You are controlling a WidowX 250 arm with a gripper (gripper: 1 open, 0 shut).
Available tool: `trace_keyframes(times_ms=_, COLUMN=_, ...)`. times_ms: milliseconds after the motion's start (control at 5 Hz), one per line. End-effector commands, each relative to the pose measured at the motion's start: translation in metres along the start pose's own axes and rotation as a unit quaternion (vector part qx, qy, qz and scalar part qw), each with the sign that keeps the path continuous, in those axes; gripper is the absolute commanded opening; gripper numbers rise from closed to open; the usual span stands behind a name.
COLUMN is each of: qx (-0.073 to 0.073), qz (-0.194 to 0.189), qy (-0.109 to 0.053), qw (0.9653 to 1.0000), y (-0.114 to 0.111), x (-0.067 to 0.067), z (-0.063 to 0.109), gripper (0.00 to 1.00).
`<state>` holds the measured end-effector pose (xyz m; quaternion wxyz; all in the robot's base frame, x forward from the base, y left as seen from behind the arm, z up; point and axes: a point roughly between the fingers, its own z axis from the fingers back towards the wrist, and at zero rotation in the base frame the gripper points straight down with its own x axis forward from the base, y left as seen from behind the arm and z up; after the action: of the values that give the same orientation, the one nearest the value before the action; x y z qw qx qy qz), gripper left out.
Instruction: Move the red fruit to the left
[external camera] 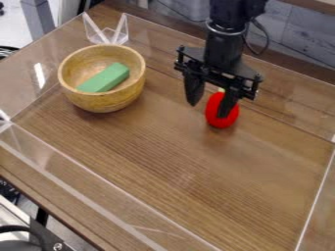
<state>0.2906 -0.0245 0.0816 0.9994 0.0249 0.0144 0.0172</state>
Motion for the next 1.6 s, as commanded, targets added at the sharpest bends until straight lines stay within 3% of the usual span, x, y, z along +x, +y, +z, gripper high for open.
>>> trace_keyframes(times_ms=0, qx=-0.002, qz=-0.001, qy=-0.026, qw=0.9997, y=0.001, x=0.006, z=0.013, gripper=0.0)
trace_keyframes(times_ms=400, qx=-0.016, qz=0.032, qy=-0.046, qw=0.9983, y=0.017, x=0.023, z=0.036, gripper=0.0)
trace_keyframes(times_ms=1400, qx=-0.031, qz=0.014, qy=-0.037, qw=0.9987, y=0.002, x=0.032, z=0.026, gripper=0.0)
